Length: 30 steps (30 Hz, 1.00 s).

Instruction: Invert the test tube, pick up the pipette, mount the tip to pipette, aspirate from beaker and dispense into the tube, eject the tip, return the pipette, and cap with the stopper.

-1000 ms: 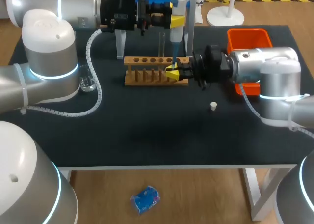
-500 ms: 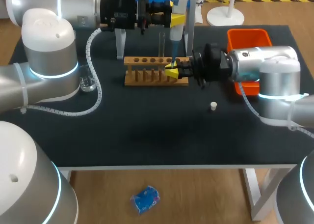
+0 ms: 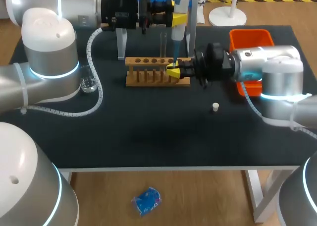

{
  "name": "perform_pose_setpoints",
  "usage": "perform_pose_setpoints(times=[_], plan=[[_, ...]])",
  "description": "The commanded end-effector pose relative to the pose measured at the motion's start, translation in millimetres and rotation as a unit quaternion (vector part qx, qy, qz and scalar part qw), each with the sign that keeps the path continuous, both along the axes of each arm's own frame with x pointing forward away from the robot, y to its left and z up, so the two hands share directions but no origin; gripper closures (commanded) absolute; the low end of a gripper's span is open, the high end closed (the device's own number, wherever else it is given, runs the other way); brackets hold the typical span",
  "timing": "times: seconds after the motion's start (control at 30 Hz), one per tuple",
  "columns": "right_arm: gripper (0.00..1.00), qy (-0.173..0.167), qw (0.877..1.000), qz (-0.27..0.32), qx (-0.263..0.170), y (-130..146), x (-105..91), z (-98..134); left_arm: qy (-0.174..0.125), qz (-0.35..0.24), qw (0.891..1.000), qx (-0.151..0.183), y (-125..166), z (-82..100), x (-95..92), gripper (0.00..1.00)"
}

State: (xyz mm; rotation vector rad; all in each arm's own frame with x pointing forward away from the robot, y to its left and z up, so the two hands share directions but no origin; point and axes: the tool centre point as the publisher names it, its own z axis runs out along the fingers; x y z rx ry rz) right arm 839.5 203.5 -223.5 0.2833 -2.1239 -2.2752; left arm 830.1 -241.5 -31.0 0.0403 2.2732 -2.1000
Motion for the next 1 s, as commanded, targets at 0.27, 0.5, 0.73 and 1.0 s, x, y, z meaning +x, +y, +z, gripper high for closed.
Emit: perform_pose_setpoints(times=[0.27, 0.5, 0.73, 1.0], plan=[[1.00, 0.006, 1.000, -0.014, -0.007, 0.9, -2.1, 8.6, 0.001, 0.001, 1.000, 0.001, 0.5, -5.3, -0.2, 1.00], [1.00, 0.006, 0.999, -0.043, 0.004, 2.3, -5.4, 11.7, 0.001, 0.001, 1.000, 0.001, 0.5, -5.3, -0.2, 1.00], [1.00, 0.008, 0.997, -0.082, 0.002, 4.0, -9.0, 12.8, 0.001, 0.001, 1.000, 0.001, 0.5, -5.3, -0.2, 1.00], [1.00, 0.005, 0.993, -0.119, 0.009, 2.3, -9.6, 17.4, 0.001, 0.001, 1.000, 0.001, 0.5, -5.3, -0.2, 1.00]])
